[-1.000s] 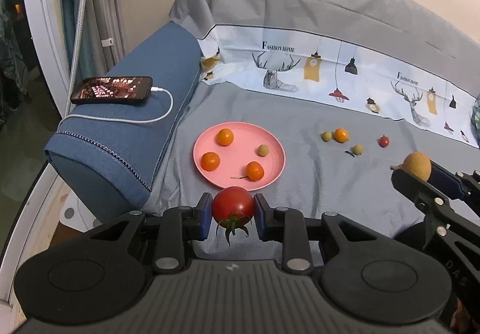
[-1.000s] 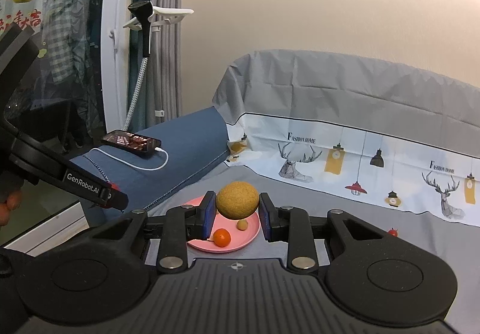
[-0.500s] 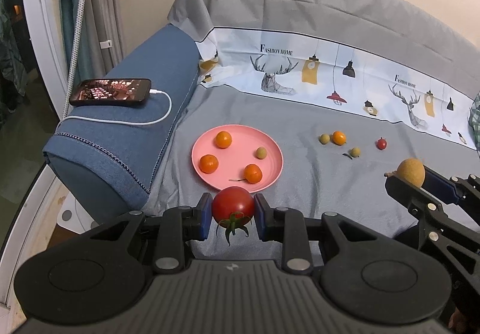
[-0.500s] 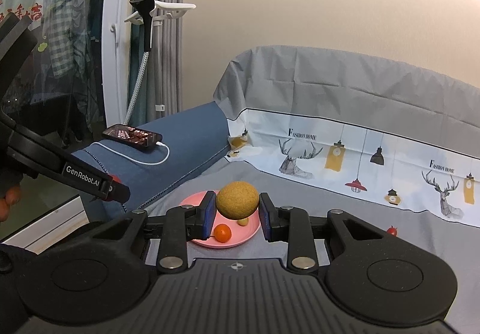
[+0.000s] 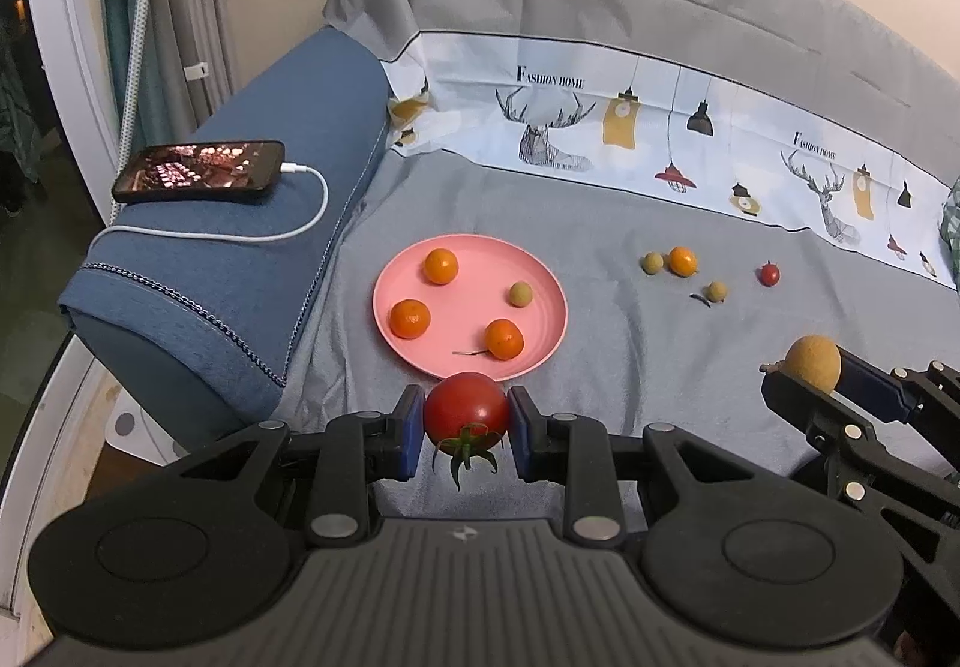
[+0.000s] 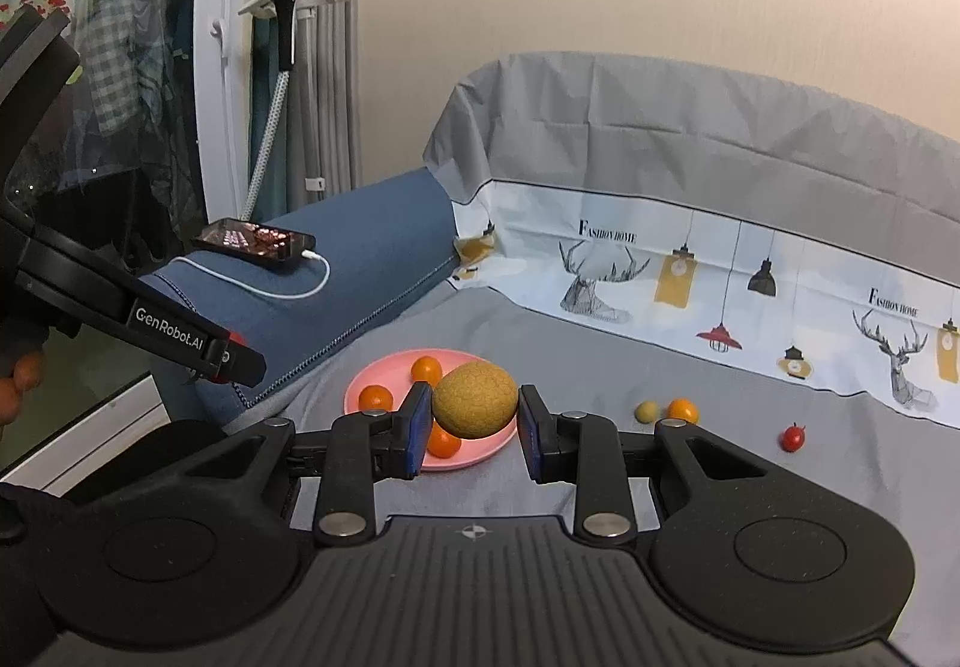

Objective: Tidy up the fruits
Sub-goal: 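Carry the cherry tomato and yellow fruit over the pink plate with both grippers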

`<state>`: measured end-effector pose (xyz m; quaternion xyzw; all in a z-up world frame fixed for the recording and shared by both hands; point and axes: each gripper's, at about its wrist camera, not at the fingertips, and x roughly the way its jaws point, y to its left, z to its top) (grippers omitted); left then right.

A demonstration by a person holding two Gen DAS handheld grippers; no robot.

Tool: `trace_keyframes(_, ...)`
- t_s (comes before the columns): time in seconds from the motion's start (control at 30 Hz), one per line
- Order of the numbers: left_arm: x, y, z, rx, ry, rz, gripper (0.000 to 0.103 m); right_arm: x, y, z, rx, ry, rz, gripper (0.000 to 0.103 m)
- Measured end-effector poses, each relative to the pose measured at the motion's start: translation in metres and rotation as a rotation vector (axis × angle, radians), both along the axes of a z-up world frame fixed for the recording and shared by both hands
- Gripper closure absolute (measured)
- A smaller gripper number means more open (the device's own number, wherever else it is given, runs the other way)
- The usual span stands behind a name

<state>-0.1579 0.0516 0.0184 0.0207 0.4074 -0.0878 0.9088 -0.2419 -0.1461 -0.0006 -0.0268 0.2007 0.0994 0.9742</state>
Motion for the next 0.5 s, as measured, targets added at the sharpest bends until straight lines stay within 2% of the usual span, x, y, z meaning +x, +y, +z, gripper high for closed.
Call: trace_keyframes(0.5, 0.053, -0.001, -0.017, -0.015, 0.047, 0.013, 0.071, 0.046, 0.004, -0.019, -0.02, 0.088, -0.003, 0.071)
